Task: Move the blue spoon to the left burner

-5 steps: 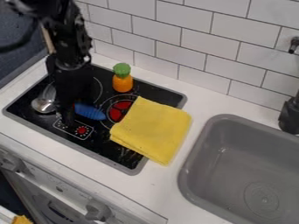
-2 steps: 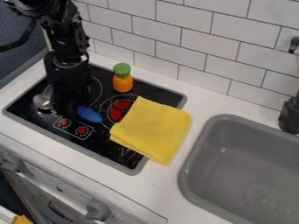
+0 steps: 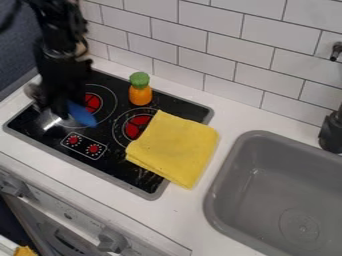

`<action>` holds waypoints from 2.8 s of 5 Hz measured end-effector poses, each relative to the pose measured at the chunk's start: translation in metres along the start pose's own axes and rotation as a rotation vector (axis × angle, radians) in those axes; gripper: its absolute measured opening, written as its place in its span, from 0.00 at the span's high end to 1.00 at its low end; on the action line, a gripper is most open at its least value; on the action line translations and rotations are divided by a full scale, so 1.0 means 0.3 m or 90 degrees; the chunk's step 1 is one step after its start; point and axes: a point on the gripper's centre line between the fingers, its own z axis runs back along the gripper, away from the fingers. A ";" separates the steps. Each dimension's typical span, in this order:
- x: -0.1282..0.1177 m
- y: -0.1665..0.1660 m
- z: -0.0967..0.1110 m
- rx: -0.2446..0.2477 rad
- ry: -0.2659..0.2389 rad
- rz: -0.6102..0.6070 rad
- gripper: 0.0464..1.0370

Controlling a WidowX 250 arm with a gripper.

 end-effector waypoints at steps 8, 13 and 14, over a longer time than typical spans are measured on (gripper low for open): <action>0.129 -0.152 -0.180 -0.046 0.028 -0.737 0.58; 0.184 -0.151 0.006 -0.082 -0.015 -0.653 0.04; 0.188 -0.154 0.016 -0.084 -0.020 -0.650 0.04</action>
